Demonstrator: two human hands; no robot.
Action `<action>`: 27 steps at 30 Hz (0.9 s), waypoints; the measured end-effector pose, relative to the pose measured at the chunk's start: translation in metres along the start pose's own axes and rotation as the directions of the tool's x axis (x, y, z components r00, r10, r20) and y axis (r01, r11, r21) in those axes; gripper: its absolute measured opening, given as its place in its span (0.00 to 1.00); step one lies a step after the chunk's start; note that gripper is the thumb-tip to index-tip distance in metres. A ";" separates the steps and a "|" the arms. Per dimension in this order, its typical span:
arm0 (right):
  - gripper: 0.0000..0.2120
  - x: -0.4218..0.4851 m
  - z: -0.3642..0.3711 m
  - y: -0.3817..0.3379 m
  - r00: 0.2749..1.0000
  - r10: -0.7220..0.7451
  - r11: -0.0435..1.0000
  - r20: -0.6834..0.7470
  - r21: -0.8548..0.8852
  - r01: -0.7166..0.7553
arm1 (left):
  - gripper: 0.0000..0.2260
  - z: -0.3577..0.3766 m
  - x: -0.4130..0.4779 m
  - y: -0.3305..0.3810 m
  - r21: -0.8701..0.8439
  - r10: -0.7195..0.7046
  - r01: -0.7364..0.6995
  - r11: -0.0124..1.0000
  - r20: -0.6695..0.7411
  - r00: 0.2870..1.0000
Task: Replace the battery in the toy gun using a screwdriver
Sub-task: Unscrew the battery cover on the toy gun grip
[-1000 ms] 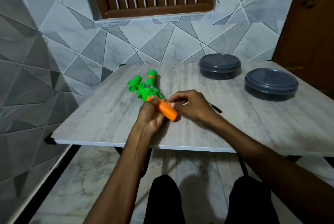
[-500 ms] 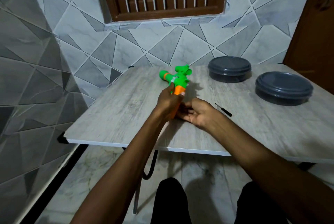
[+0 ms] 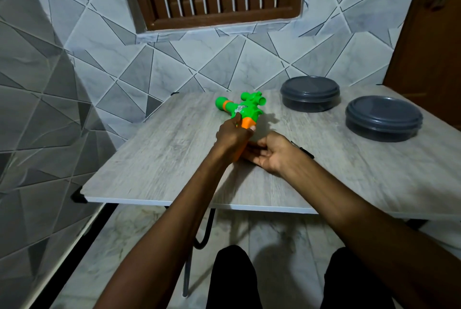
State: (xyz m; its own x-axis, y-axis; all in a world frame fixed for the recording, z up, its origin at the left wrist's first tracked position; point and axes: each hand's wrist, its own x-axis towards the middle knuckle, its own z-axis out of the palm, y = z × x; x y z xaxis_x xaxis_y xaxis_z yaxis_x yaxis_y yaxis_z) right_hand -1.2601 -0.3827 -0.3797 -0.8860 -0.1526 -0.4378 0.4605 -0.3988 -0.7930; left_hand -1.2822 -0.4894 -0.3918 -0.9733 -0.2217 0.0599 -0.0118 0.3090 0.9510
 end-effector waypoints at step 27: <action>0.12 0.006 -0.002 0.010 0.989 -0.055 0.998 0.138 -0.026 0.059 | 0.34 -0.010 -0.001 0.008 -0.053 -0.022 0.022 0.998 -0.003 1.000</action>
State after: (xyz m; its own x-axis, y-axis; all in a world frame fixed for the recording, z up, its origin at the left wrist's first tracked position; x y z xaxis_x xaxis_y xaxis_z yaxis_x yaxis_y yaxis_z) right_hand -1.2609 -0.3862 -0.3914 -0.9088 -0.2542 -0.3310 0.4089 -0.3836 -0.8280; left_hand -1.2789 -0.4956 -0.3817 -0.9721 -0.2310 0.0395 -0.0211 0.2542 0.9669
